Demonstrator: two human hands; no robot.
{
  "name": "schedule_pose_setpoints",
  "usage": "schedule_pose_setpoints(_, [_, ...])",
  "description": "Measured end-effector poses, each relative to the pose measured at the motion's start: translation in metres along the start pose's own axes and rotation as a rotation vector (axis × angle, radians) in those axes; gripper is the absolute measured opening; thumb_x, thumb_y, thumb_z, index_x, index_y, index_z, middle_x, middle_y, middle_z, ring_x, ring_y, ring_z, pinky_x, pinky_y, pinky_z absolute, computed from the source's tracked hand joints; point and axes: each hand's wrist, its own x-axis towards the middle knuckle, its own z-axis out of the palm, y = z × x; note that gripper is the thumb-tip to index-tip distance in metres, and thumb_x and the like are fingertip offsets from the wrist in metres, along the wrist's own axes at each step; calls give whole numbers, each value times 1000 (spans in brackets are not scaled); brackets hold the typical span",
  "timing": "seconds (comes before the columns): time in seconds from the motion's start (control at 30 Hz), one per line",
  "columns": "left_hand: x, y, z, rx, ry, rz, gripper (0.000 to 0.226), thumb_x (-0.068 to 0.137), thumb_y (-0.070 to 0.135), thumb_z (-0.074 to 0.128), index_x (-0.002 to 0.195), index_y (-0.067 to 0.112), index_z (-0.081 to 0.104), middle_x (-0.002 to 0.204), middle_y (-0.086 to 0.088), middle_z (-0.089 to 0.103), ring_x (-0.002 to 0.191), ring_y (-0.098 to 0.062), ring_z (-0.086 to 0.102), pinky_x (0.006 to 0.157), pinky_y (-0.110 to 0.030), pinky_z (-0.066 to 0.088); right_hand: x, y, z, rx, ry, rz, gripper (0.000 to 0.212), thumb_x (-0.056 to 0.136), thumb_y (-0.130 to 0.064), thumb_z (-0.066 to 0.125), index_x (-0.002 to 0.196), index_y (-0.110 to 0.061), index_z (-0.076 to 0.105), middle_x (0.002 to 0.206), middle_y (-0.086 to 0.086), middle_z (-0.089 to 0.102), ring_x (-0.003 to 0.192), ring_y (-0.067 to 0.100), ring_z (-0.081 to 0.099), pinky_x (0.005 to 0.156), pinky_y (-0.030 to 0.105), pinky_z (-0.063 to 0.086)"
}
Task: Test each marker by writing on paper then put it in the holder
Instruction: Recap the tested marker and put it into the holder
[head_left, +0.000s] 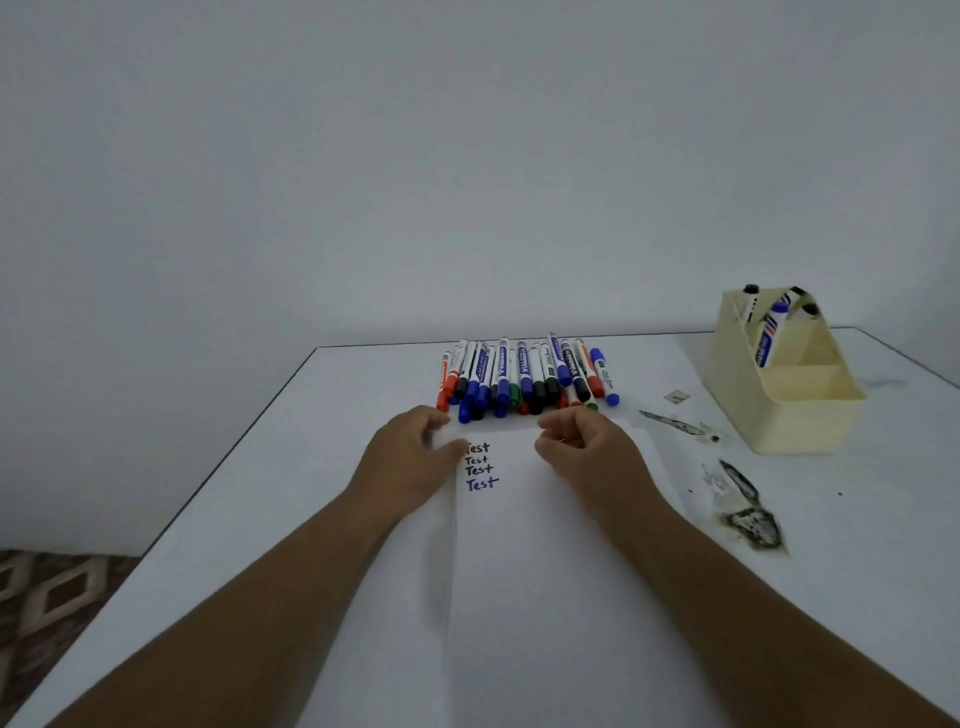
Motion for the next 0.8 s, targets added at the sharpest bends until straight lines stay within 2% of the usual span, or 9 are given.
schedule_pose_setpoints(0.07, [10,-4,-3,0,65,-30,36,88,43,69,120,30,59,118,10,59,94,-3,59,76,-21,42,2,2,0,32,3,14,16,93,-24,69,108,-30,67,95,-6,70,89,13,66,86,31,57])
schedule_pose_setpoints(0.13, [21,-6,-5,28,90,-47,39,87,42,68,122,30,56,120,8,58,98,-8,57,82,-24,42,4,4,0,61,3,21,16,93,-23,69,107,-28,68,93,-4,71,87,15,66,87,34,58])
schedule_pose_setpoints(0.2, [32,-6,-7,69,90,-67,42,87,45,68,125,31,55,119,6,60,100,-9,54,84,-26,41,5,6,0,80,0,18,15,93,-22,69,105,-29,68,91,-4,71,86,16,66,86,35,58])
schedule_pose_setpoints(0.33, [47,-3,-5,185,57,-52,52,86,53,66,130,30,52,118,3,62,104,-16,59,84,-32,49,7,8,2,94,-3,6,12,93,-22,70,101,-31,68,89,-4,71,85,16,67,86,35,59])
schedule_pose_setpoints(0.43, [57,-5,-3,259,56,-71,52,85,59,63,128,32,52,115,7,63,103,-16,60,85,-34,50,10,9,4,90,-13,0,11,93,-23,70,98,-32,66,90,-4,71,86,15,67,87,37,59])
schedule_pose_setpoints(0.57, [60,-11,-1,254,92,-44,35,90,48,63,120,31,58,106,12,66,95,-11,60,78,-30,47,11,10,4,90,-19,2,11,93,-24,70,98,-32,67,89,-5,71,85,14,67,88,37,59])
schedule_pose_setpoints(0.67, [56,-17,-1,241,163,-35,18,93,41,60,106,29,64,96,11,68,89,-12,62,76,-33,53,11,9,3,87,-24,6,10,92,-24,70,97,-32,67,89,-5,71,84,14,66,87,37,59])
schedule_pose_setpoints(0.8, [53,-18,-5,224,198,-73,13,93,36,60,88,26,65,85,8,67,78,-13,61,72,-35,54,10,8,4,81,-27,8,11,92,-23,70,99,-31,67,90,-3,71,87,15,66,88,39,59])
